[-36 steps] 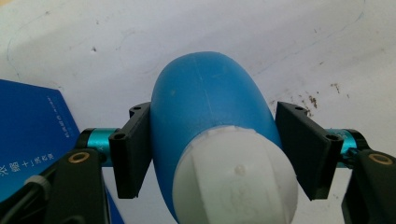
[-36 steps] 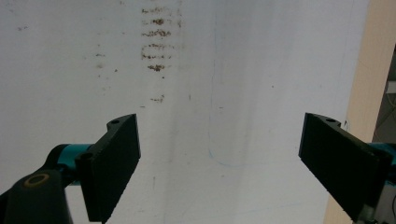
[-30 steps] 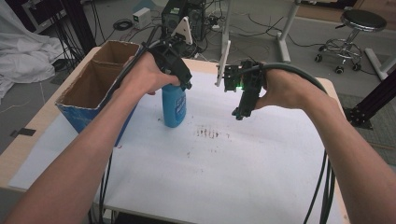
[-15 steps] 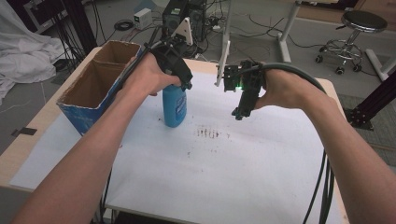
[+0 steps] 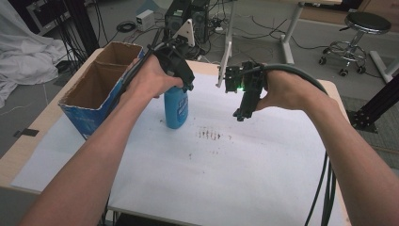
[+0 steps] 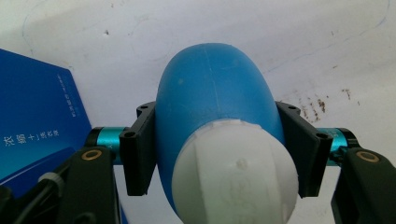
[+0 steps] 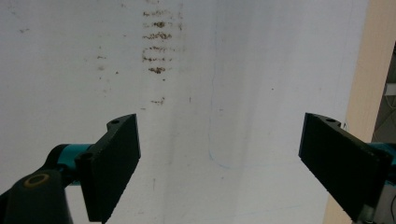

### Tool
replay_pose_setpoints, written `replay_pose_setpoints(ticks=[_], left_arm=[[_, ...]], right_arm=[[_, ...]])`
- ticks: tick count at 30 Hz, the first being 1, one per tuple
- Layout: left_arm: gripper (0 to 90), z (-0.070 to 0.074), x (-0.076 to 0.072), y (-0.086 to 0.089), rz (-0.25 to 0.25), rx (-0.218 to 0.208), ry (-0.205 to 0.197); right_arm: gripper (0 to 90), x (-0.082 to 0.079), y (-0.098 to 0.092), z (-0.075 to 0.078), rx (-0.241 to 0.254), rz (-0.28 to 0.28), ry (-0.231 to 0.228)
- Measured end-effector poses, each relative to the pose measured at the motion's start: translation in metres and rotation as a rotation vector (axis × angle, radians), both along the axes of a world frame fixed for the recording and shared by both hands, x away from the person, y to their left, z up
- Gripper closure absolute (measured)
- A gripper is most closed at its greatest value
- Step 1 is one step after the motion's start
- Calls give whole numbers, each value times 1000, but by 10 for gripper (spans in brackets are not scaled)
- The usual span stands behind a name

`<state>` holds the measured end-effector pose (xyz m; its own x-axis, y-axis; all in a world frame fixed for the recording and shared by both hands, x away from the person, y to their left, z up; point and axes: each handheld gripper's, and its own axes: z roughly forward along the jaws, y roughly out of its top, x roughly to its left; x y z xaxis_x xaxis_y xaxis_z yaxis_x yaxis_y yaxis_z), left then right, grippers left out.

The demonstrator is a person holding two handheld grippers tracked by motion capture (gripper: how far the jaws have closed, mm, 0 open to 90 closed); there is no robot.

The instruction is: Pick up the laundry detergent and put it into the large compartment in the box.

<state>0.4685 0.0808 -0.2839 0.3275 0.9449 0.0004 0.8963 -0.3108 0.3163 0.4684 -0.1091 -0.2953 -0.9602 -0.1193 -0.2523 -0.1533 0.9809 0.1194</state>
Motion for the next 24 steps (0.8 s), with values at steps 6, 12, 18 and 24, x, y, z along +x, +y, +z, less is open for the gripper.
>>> replay_pose_setpoints(ticks=[6,12,18,24], left_arm=[[372,0,1,-1,1,-2,-5],[374,0,2,2,-7,-12,-1],[375,4,2,3,-30,-20,-2],[375,26,3,4,-73,-6,5]], right_arm=[[118,0,0,1,5,6,-8],[118,-1,-2,2,-1,-7,-5],[118,0,-2,2,2,0,-4],[118,2,-2,2,8,-1,-6]])
